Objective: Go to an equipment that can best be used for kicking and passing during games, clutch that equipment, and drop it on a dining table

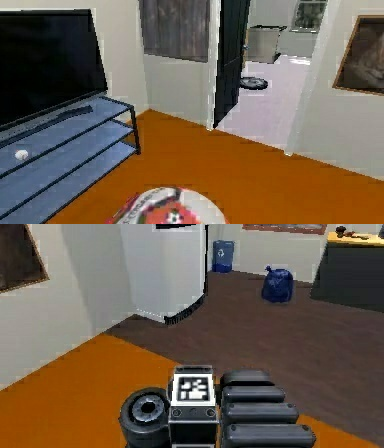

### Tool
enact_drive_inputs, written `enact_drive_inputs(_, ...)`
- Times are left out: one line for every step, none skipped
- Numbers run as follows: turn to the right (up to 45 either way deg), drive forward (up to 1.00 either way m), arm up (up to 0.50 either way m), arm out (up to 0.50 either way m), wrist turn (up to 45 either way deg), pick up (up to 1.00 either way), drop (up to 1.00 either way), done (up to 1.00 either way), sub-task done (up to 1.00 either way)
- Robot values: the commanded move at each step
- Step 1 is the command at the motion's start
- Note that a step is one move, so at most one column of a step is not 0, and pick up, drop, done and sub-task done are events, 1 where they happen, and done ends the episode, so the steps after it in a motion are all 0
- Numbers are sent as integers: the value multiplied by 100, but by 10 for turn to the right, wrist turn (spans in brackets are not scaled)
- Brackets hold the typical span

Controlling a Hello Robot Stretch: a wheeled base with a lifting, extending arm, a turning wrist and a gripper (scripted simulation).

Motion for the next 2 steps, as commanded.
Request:
enact_drive_inputs(-450, 0, 0, 0, 0, 0, 0, 0, 0)
enact_drive_inputs(-450, 0, 0, 0, 0, 0, 0, 0, 0)
